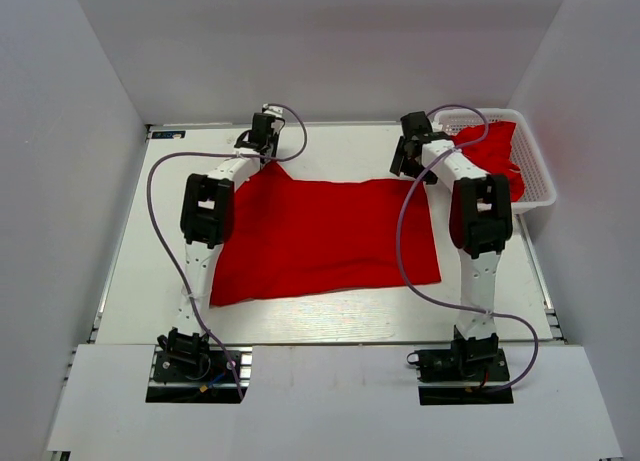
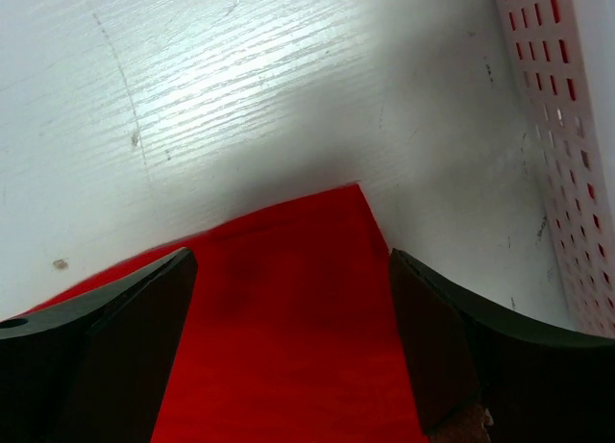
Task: Fold and stack the t-shirts
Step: Grap the side of the flattened tshirt furthest away from the robot with both arms
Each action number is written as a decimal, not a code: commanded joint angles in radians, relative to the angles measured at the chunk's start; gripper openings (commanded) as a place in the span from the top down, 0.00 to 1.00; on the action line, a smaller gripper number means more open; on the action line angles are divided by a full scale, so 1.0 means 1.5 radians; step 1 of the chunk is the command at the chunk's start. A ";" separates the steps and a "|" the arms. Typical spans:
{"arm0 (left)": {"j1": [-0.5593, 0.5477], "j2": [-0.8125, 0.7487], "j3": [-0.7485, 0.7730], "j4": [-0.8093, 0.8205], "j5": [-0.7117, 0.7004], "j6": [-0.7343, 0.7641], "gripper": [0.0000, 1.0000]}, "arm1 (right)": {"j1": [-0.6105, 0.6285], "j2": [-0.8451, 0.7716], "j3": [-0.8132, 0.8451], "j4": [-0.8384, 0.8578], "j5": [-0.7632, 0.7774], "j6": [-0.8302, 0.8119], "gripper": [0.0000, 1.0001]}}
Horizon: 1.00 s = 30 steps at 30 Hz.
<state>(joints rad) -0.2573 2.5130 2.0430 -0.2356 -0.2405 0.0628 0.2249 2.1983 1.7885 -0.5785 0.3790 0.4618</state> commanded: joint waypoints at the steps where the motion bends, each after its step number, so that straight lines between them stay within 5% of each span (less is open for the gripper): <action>1: 0.012 -0.049 0.000 0.005 0.004 -0.001 1.00 | -0.002 0.015 0.040 -0.005 0.027 0.010 0.14; 21: 0.057 -0.019 -0.012 0.035 0.147 0.019 1.00 | 0.000 0.105 0.099 0.067 -0.002 0.000 0.14; 27: 0.057 -0.019 -0.012 0.035 0.147 0.025 1.00 | 0.001 0.104 0.074 0.084 -0.002 0.008 0.40; 30: 0.057 -0.019 -0.012 0.029 0.162 0.031 1.00 | 0.000 0.098 0.055 0.102 -0.011 -0.002 0.69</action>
<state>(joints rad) -0.1780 2.5134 2.0350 -0.2005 -0.0345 0.0929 0.2245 2.3463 1.8969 -0.4843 0.3679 0.4557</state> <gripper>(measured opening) 0.026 0.368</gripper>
